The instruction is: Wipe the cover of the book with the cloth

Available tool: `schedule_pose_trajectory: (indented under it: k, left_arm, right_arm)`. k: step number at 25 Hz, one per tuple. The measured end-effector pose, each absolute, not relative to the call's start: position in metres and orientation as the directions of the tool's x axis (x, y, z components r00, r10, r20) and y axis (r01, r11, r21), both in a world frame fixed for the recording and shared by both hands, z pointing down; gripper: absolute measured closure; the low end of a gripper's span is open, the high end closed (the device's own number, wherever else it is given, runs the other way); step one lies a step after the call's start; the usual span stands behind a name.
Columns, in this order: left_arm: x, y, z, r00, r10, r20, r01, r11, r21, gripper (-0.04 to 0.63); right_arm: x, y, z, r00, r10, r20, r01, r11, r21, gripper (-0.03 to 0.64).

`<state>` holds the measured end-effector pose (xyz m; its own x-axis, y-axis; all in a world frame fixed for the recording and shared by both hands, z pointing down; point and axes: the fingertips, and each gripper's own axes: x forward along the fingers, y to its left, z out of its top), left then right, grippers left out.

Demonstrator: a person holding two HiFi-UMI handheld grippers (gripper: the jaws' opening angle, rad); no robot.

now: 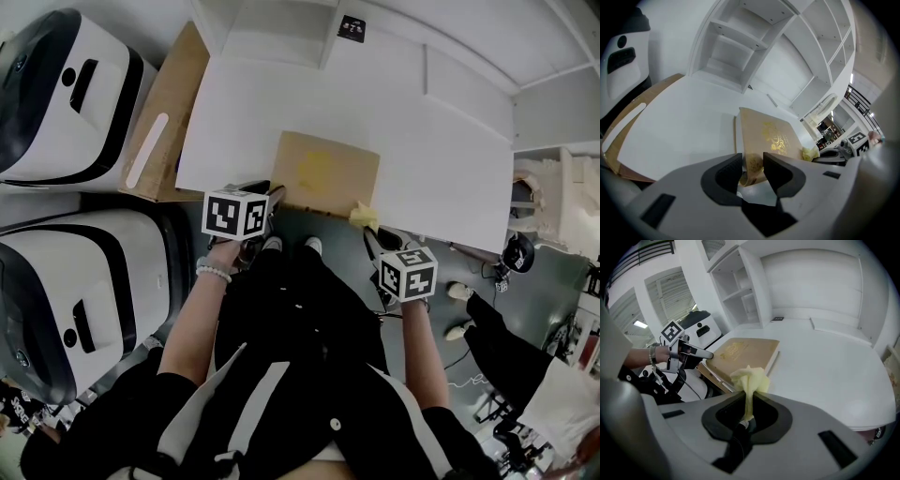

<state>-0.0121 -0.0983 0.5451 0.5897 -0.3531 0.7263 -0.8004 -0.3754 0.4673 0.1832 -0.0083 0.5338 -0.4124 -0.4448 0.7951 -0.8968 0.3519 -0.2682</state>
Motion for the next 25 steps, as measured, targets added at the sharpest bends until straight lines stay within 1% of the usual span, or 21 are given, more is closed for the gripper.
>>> schedule_pose_trajectory:
  k: [6,15,22,25]
  left_arm:
    - [-0.012,-0.098,0.546,0.6,-0.343,0.723,-0.793,-0.377,0.479,0.453]
    - [-0.01,-0.103,0.544,0.595,-0.346,0.726,-0.795,-0.39,0.465,0.453]
    - [-0.006,-0.098,0.537,0.634,-0.325,0.702,-0.761,-0.426,0.489,0.448]
    - [-0.01,-0.099,0.53,0.629,-0.334,0.702,-0.763,-0.44,0.474,0.448]
  right_arm:
    - [0.198,-0.005,0.532,-0.357,-0.471,0.806,-0.923,0.312,-0.227,0.58]
    - [0.214,-0.01,0.5,-0.333,-0.627,0.704,-0.942,0.246,-0.227,0.58]
    - [0.202,-0.027,0.476,-0.349,-0.677,0.648,-0.937,0.276,-0.216,0.58]
    - [0.197,-0.036,0.463,-0.361,-0.697,0.62,-0.932,0.291,-0.216,0.581]
